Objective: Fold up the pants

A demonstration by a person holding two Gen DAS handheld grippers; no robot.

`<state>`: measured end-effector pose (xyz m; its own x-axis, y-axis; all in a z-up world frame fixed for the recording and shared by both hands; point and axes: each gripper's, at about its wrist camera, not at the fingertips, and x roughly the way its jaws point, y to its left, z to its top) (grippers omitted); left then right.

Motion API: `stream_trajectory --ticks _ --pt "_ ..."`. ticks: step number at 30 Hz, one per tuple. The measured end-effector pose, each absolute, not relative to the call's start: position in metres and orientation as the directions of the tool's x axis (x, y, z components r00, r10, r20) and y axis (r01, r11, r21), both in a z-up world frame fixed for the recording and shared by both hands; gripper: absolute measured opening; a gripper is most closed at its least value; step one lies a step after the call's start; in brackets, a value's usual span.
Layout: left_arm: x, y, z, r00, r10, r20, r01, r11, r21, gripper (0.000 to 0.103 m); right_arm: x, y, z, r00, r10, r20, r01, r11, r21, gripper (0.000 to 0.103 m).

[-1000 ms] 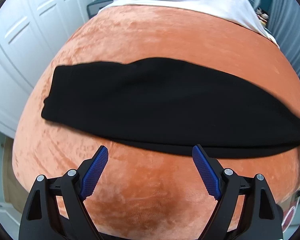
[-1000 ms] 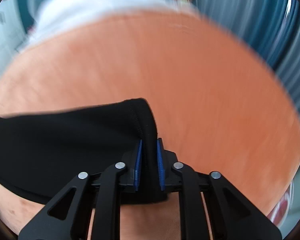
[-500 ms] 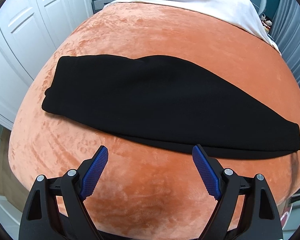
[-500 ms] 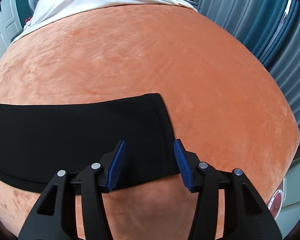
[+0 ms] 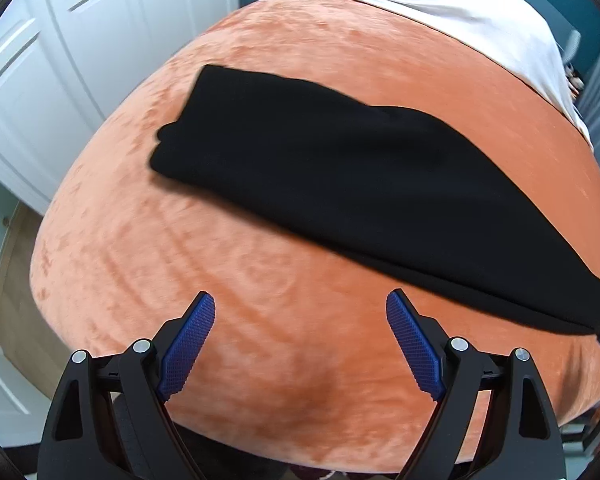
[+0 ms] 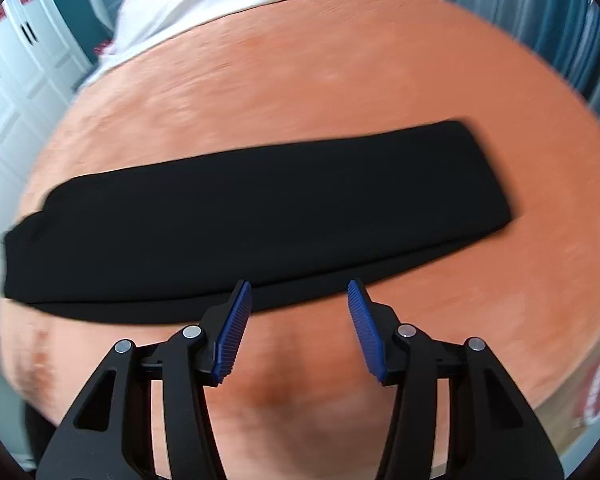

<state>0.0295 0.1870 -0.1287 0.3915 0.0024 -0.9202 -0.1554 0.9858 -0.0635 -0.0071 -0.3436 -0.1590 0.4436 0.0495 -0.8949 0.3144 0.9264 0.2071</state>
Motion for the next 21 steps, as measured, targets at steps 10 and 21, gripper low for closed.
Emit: stream_trajectory --ticks 10,21 --pt "0.031 0.222 -0.133 0.396 0.035 -0.918 -0.149 0.988 -0.026 0.085 0.043 -0.214 -0.196 0.369 0.290 -0.883 0.215 0.898 0.385 0.046" --pt "0.041 0.243 -0.145 0.381 0.045 -0.923 -0.161 0.987 -0.018 0.085 0.067 -0.160 -0.202 0.359 0.305 -0.882 0.218 0.891 0.397 0.047"
